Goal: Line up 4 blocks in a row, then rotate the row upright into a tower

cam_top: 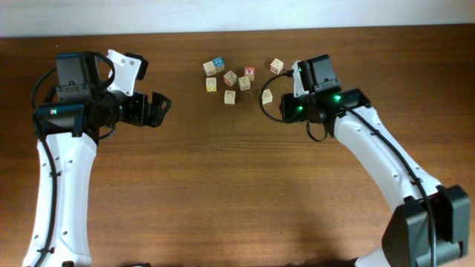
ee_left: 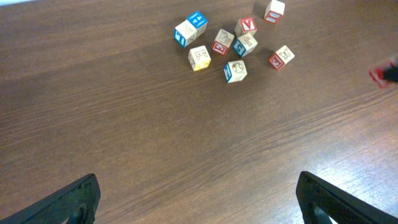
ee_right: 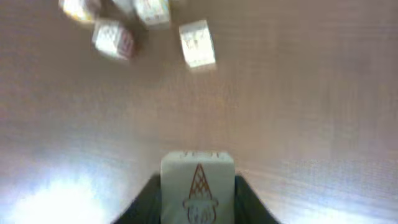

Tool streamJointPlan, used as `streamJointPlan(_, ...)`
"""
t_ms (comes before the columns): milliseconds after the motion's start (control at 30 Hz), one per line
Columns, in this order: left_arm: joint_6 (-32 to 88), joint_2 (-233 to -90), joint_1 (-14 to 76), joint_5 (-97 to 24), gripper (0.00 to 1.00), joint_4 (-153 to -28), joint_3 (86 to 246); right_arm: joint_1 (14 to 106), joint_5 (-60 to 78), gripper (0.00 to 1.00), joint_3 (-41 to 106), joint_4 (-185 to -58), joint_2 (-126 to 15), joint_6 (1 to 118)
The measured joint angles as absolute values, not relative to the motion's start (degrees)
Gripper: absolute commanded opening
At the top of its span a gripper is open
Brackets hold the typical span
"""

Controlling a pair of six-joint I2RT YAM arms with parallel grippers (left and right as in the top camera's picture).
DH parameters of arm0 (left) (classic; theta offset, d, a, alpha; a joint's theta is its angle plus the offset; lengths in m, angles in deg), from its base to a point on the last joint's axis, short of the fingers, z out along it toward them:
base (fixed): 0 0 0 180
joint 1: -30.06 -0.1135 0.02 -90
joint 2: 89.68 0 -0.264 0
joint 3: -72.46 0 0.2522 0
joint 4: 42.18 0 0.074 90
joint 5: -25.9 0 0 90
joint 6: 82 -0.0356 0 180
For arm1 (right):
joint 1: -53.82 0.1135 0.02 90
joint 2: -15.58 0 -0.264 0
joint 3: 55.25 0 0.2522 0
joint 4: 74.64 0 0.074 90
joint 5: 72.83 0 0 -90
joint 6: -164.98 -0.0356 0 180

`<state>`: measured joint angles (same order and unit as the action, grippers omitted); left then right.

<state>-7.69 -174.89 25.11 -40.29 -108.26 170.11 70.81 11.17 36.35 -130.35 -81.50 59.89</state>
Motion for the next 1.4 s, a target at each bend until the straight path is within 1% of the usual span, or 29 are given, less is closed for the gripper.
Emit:
streamJointPlan(33,-7.71,-174.89,25.11,-40.29,0.99,-108.24,170.11,70.81,11.17,0.18,35.61,-134.92,-81.50,57.00)
streamJointPlan(100,-7.71,-174.89,25.11,-40.31,0.99,-108.26,170.11,71.56,11.34,0.18,32.77,-136.32,-81.52,54.93)
streamJointPlan(167,-7.71,-174.89,25.11,-40.29,0.99,-108.26,170.11,73.33,12.92,0.18,27.59,-134.18,-81.63,53.94)
streamJointPlan(267,-7.71,-174.89,25.11,-40.31,0.99,-108.19,170.14,73.81,14.80,0.18,20.77,-125.32,-81.83,53.83)
streamJointPlan(333,-7.71,-174.89,25.11,-40.31,0.99,-108.17,170.14,73.81,15.08,0.19,18.21,-122.11,-81.87,53.81)
streamJointPlan(500,-7.71,-174.89,25.11,-40.31,0.99,-108.24,170.14,73.81,15.76,0.19,14.56,-120.34,-83.07,54.71)
streamJointPlan(567,-7.71,-174.89,25.11,-40.29,0.99,-108.26,170.14,73.81,15.85,0.36,14.54,-120.06,-83.12,55.32)
streamJointPlan(667,-7.71,-174.89,25.11,-40.31,0.99,-108.24,170.14,73.81,15.85,0.49,14.47,-120.30,-84.06,56.02)
streamJointPlan(700,-7.71,-174.89,25.11,-40.29,0.99,-108.24,170.14,73.81,15.63,0.54,14.47,-121.91,-84.47,56.13)
streamJointPlan(767,-7.71,-174.89,25.11,-40.31,0.99,-108.24,170.14,73.81,14.82,0.62,15.65,-125.54,-84.69,57.07)
streamJointPlan(800,-7.69,-174.89,25.11,-40.29,0.99,-108.26,170.14,73.81,14.25,0.78,18.19,-129.08,-85.00,57.46)
streamJointPlan(867,-7.71,-174.89,25.11,-40.31,0.99,-108.17,170.14,73.81,13.88,0.83,25.82,-133.76,-85.34,59.04)
streamJointPlan(900,-7.71,-174.89,25.11,-40.29,0.99,-108.24,170.14,73.81,13.83,0.86,30.69,-133.04,-85.41,60.41)
streamJointPlan(933,-7.71,-174.89,25.11,-40.31,0.99,-108.26,170.14,73.79,13.94,0.87,35.13,-131.29,-85.41,61.57)
streamJointPlan(967,-7.71,-174.89,25.11,-40.31,0.99,-108.30,170.14,73.81,14.36,0.89,36.72,-125.43,-85.39,62.95)
streamJointPlan(1033,-7.71,-174.89,25.11,-40.31,0.99,-108.06,170.18,73.79,14.80,0.89,37.71,-113.19,-86.42,66.01)
streamJointPlan(1100,-7.71,-174.91,25.11,-40.33,0.99,-108.00,170.25,73.79,15.01,0.89,38.28,-107.34,-89.83,67.91)
streamJointPlan(1200,-7.71,-174.94,25.11,-40.29,0.99,-108.28,170.25,73.79,15.01,0.88,40.79,-106.00,-100.56,70.68)
streamJointPlan(1267,-7.71,-174.98,25.11,-40.31,0.99,-108.28,170.25,73.79,15.30,0.82,41.99,-104.30,-104.27,71.58)
streamJointPlan(1333,-7.71,-174.98,25.11,-40.31,0.99,-108.26,170.25,73.79,15.74,0.70,42.62,-102.42,-106.87,72.41)
streamJointPlan(1400,-7.71,-174.98,25.11,-40.31,0.99,-108.21,170.25,73.79,16.63,0.66,42.78,-100.32,-107.55,72.67)
